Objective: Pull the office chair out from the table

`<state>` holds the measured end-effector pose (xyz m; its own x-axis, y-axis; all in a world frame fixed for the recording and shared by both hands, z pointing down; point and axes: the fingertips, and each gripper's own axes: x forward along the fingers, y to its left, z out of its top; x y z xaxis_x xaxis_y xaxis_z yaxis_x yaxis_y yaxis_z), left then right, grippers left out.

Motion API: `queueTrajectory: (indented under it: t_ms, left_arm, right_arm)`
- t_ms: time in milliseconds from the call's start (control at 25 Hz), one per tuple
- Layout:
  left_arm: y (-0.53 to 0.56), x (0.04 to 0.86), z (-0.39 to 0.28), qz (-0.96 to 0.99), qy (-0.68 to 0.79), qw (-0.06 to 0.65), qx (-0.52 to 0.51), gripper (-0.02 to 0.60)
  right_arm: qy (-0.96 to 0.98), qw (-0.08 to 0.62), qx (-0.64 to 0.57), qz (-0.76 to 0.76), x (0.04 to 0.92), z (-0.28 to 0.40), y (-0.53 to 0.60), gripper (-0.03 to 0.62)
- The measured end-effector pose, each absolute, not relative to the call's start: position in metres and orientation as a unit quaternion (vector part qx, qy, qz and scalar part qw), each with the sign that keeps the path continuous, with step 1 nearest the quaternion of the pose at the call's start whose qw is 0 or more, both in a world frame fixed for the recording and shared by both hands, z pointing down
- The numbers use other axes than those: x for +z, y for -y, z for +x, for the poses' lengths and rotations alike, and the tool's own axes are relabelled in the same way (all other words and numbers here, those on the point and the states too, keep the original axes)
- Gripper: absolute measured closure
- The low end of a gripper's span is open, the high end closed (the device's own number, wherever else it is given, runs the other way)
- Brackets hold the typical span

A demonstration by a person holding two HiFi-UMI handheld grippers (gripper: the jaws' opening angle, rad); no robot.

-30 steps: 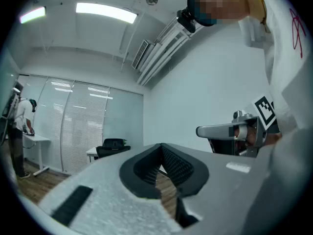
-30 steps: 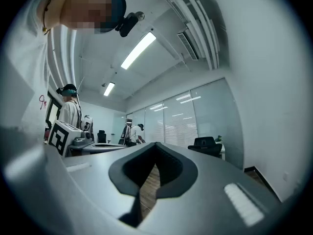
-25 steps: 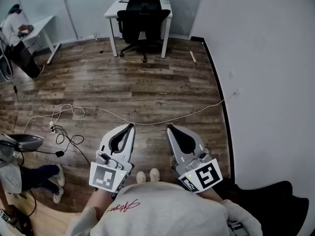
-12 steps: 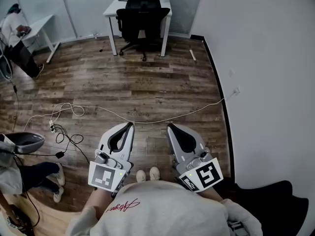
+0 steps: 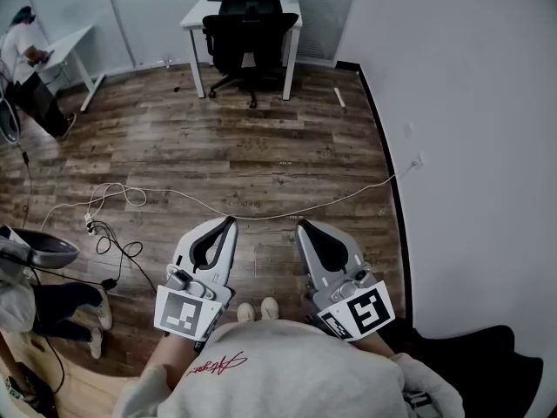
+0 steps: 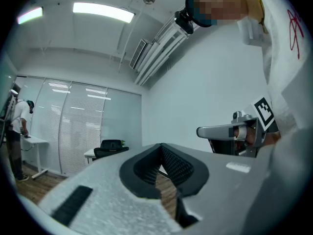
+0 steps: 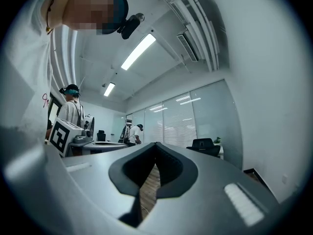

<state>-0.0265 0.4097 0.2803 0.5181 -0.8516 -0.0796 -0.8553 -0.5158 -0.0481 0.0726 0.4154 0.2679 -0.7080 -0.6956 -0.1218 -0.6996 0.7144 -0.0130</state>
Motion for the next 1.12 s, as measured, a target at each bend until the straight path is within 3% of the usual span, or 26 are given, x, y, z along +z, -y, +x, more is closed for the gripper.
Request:
queueTrajectory:
  t_ms: [480,1120]
  left_arm:
    - [-0.401,0.290,0.010,-0.874,-0.483,0.035,0.038,0.581]
    - [-0.336,0.292,0.002,-0.868,-0.492,0.039,0.057,0.581]
  right_arm:
    - [-0.924,0.055,0.021,-0.377,0.283,0.101,-0.402,0.592]
    - [-0.920,0.048,0.036,-0.387,0.285,0.110,-0.339,0.592]
